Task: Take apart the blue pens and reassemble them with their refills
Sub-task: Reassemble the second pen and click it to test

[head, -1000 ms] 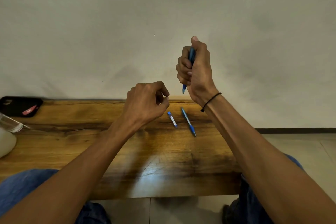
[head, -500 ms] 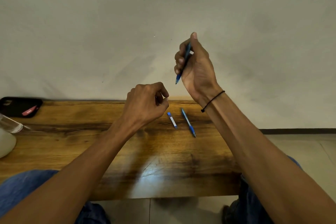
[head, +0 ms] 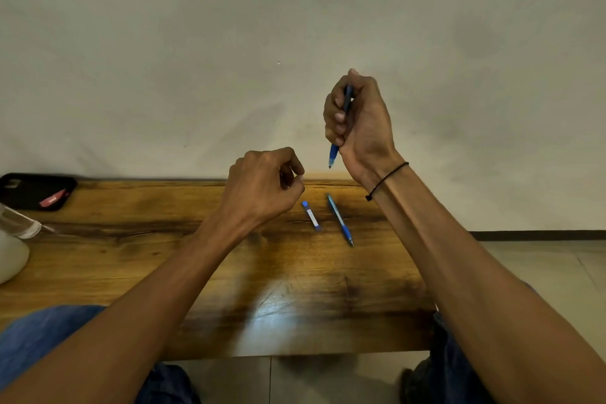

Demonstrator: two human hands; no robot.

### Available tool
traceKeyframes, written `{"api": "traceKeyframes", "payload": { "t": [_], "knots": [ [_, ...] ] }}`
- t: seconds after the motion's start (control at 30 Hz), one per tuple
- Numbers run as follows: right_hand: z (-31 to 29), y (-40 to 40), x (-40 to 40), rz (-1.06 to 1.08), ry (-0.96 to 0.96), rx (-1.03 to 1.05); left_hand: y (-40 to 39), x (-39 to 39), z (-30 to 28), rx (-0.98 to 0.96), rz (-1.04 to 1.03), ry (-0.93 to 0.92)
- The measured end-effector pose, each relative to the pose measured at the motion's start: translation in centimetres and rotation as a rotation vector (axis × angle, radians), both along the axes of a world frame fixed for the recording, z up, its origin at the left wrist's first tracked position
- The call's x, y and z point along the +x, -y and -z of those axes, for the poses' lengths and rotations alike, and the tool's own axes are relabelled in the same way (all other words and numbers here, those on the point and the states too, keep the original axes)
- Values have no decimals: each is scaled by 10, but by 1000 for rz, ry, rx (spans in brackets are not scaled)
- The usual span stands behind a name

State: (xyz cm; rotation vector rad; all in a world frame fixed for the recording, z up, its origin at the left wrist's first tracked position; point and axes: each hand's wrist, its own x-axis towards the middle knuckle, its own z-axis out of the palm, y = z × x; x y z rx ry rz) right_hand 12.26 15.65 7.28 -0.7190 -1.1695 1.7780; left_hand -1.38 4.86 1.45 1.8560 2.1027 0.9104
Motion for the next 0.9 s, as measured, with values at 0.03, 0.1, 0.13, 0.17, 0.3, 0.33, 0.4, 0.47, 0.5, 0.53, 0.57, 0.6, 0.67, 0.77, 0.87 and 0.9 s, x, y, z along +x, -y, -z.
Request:
{"api": "traceKeyframes", "payload": {
  "t": [0.03, 0.1, 0.13, 0.17, 0.3, 0.33, 0.4, 0.47, 0.5, 0.53, 0.57, 0.6, 0.67, 0.77, 0.87, 0.9],
  "knots": [
    [0, -1, 0, 5, 10, -9, 0, 0, 0, -1, 0, 0],
    [0, 0, 0, 24, 31, -14, 0, 0, 0, -6, 4, 2],
    [0, 0, -1, 28, 28, -13, -1, 0, 0, -6, 6, 3],
    [0, 1, -1, 27, 17, -11, 0, 0, 0, -6, 8, 3],
    [-1, 1, -3, 34, 3, -23, 0, 0, 1, -12, 14, 6],
    [-1, 1, -2, 42, 2, -28, 0, 1, 2, -13, 16, 6],
    [-2, 0, -1, 52, -8, -29, 0, 1, 2, -9, 19, 6],
    [-2, 0, 0, 55, -16, -36, 1, 2, 2, -4, 20, 7],
    [-2, 0, 1, 56, -18, -44, 1, 2, 2, -5, 20, 5],
    [-2, 0, 1, 58, -20, -51, 0, 3, 2, -8, 19, 3],
    [-2, 1, 1, 61, -23, -56, 0, 3, 2, -12, 19, 2],
    [-2, 1, 1, 65, -27, -59, 0, 4, 2, -16, 19, 1],
    [-2, 1, 1, 71, -35, -65, 0, 5, 2, -19, 20, 0],
    [-4, 0, 3, 88, -36, -85, -1, 6, 2, -18, 18, 2],
    [-4, -2, 3, 102, -37, -90, -1, 5, 3, -22, 18, 0],
    [-4, -2, 2, 101, -42, -91, -2, 5, 3, -22, 20, 1]
  ]
}}
